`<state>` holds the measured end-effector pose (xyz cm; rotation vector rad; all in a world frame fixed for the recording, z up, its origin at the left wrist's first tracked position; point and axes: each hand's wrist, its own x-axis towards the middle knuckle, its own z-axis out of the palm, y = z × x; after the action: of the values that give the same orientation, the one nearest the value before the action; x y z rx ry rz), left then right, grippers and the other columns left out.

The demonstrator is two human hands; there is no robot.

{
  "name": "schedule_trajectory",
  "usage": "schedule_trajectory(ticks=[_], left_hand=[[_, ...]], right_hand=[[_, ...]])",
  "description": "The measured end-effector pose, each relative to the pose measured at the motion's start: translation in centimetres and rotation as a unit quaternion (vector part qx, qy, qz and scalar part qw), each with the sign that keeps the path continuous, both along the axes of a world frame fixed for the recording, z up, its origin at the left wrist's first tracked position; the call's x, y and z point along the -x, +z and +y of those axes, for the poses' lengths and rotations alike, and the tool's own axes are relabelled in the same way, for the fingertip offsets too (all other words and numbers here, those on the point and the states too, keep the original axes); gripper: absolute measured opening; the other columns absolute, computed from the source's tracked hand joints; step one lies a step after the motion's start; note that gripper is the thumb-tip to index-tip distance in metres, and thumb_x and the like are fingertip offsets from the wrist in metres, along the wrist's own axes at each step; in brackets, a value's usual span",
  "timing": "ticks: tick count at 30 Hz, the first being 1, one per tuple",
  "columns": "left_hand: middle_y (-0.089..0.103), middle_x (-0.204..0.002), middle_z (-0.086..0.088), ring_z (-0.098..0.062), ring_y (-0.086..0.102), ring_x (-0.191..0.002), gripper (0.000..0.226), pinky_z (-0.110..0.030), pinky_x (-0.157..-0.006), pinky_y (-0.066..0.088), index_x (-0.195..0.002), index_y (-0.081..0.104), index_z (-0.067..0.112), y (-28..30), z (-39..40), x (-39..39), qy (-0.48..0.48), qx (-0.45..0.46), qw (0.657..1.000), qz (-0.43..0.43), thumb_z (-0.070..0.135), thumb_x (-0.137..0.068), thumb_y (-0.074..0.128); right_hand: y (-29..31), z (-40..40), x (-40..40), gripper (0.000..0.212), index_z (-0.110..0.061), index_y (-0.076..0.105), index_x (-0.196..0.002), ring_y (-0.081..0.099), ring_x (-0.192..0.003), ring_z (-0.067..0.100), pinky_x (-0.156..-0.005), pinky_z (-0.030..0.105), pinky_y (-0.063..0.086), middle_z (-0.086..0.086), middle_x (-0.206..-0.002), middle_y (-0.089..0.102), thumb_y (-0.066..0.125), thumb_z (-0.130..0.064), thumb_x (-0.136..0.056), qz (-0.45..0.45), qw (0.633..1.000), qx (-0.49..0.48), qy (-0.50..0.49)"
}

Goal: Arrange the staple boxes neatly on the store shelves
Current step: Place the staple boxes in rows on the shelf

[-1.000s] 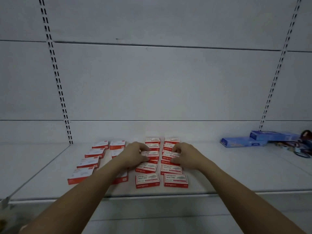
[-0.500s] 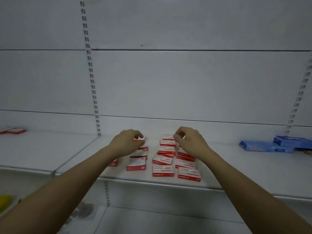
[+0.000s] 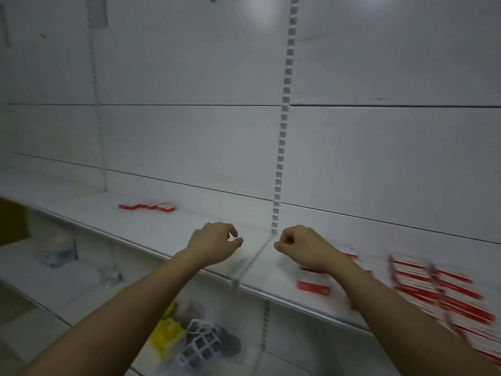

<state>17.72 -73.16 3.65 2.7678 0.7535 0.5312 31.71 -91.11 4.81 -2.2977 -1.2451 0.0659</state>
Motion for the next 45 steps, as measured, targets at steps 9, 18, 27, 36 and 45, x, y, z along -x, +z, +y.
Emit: schedule_trajectory(ticks=[9, 18, 27, 36, 45], left_hand=[[0.066, -0.112, 0.003, -0.015, 0.059, -0.101, 0.035, -0.032, -0.084, 0.05, -0.114, 0.064, 0.025, -1.7, 19.0, 14.3, 0.072, 0.049, 0.996, 0.002, 0.048, -0.09, 0.051], [0.064, -0.106, 0.008, -0.009, 0.059, -0.092, 0.027, -0.028, -0.078, 0.05, -0.111, 0.064, 0.027, -0.9, 31.8, 21.8, 0.116, 0.076, 0.989, -0.054, 0.043, -0.091, 0.053], [0.063, -0.108, 0.01, -0.007, 0.056, -0.097, 0.023, -0.028, -0.085, 0.05, -0.11, 0.066, 0.026, -4.5, 41.2, 17.7, 0.063, 0.105, 0.991, -0.051, 0.033, -0.092, 0.053], [0.062, -0.107, 0.012, -0.007, 0.055, -0.093, 0.021, -0.022, -0.079, 0.043, -0.107, 0.067, 0.03, -4.1, 52.5, 8.2, 0.012, 0.074, 0.997, 0.005, 0.032, -0.09, 0.055], [0.046, -0.127, -0.001, -0.017, 0.05, -0.114, 0.052, -0.029, -0.102, 0.04, -0.132, 0.053, 0.023, -6.7, 61.0, 3.5, -0.048, 0.109, 0.993, -0.006, 0.031, -0.083, 0.07]], right_hand=[[-0.9, 22.2, 10.3, 0.021, -0.025, 0.057, -0.074, 0.062, -0.08, 0.019, -0.076, 0.038, 0.051, -0.004, -0.083, 0.065, 0.055, -0.041, -0.087, 0.0, 0.997, 0.032, 0.076], [1.1, 37.2, 15.6, 0.018, -0.028, 0.053, -0.072, 0.06, -0.08, 0.018, -0.075, 0.035, 0.05, -0.009, -0.08, 0.058, 0.054, -0.038, -0.087, -0.041, 0.991, 0.042, 0.12], [-2.3, 48.0, 10.7, 0.022, -0.028, 0.052, -0.068, 0.056, -0.072, 0.012, -0.075, 0.035, 0.05, -0.012, -0.076, 0.057, 0.056, -0.035, -0.088, 0.007, 0.993, 0.034, 0.112], [-3.7, 56.6, 3.2, 0.016, -0.024, 0.058, -0.072, 0.063, -0.083, 0.021, -0.076, 0.036, 0.051, 0.001, -0.087, 0.066, 0.056, -0.03, -0.087, 0.077, 0.996, -0.032, 0.033], [-7.7, 57.6, -1.6, 0.01, -0.012, 0.061, -0.088, 0.059, -0.083, 0.023, -0.072, 0.033, 0.046, 0.004, -0.091, 0.066, 0.05, -0.013, -0.089, 0.07, 0.974, -0.148, -0.16]])
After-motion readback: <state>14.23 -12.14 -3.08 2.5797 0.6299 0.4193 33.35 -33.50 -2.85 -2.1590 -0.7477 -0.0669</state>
